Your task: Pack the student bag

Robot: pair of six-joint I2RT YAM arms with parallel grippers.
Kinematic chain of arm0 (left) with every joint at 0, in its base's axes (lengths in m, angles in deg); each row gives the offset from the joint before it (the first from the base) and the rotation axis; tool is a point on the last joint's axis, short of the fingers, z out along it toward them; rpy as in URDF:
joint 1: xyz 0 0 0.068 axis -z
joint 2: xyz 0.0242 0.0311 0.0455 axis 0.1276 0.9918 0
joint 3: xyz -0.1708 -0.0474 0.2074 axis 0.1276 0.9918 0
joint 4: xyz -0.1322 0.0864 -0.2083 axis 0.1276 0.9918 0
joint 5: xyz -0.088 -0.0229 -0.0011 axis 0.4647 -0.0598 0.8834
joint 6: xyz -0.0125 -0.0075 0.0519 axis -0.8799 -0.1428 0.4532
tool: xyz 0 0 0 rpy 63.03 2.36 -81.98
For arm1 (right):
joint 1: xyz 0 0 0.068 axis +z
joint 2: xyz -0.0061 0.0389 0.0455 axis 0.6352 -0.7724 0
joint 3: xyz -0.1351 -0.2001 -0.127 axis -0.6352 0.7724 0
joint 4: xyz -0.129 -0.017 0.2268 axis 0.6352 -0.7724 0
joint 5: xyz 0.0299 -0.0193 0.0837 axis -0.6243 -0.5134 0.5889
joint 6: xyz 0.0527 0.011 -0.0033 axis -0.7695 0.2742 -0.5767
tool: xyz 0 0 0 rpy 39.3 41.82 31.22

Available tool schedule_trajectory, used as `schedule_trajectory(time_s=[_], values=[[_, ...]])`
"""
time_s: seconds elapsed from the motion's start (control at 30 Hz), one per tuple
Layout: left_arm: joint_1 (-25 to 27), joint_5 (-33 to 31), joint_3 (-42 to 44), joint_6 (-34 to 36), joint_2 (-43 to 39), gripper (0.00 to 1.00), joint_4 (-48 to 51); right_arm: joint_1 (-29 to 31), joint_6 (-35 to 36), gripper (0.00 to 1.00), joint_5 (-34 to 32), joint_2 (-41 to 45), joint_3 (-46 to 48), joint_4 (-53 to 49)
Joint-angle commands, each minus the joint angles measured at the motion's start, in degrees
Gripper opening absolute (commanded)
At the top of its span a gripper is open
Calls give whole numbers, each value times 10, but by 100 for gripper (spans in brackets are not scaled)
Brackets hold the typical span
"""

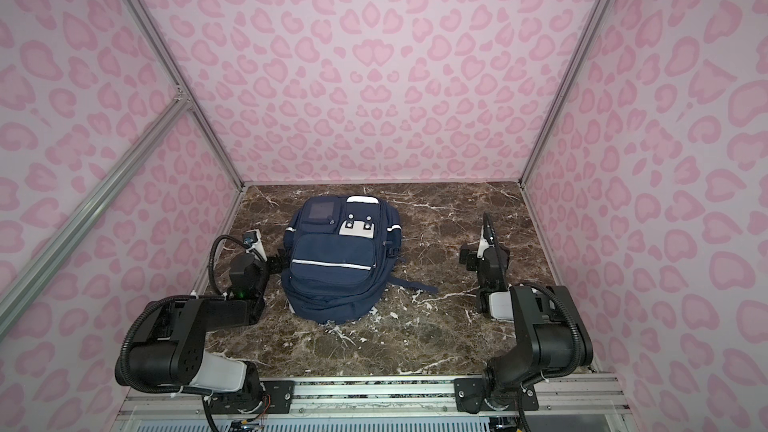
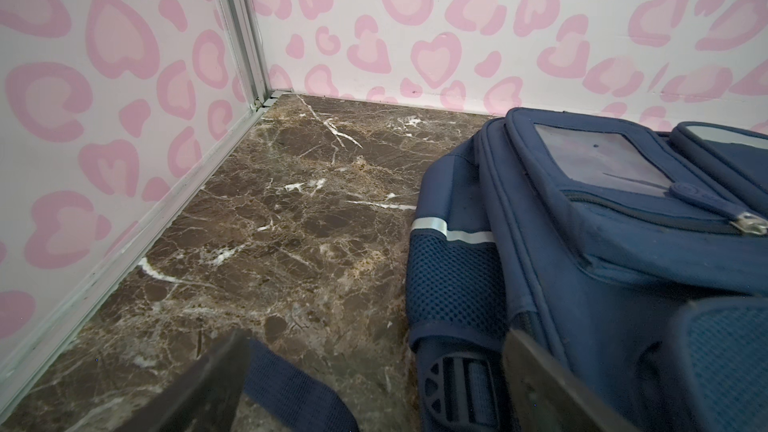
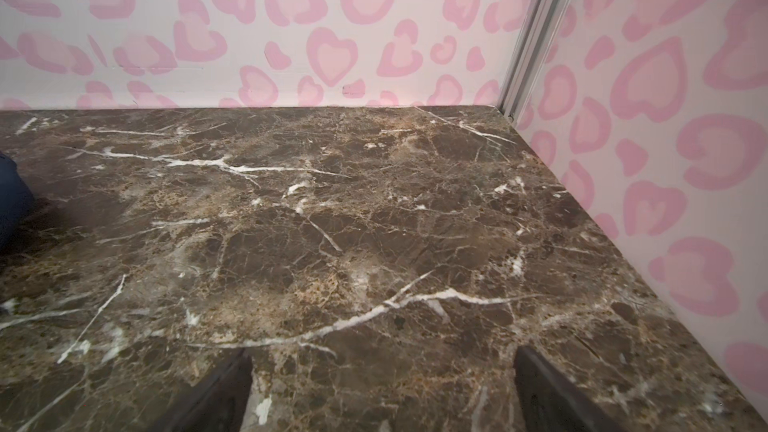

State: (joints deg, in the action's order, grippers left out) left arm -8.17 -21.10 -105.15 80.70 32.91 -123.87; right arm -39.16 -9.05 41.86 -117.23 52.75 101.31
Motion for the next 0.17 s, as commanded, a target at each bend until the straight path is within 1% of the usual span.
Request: schedule_trajectory(time_s=[0.0, 0.13], values=[[0, 1, -13, 8, 7, 98, -5, 0, -5, 100, -2, 0, 1, 8], [1, 3, 2, 9, -4, 98, -25, 0, -4, 100, -1, 3, 1, 5]])
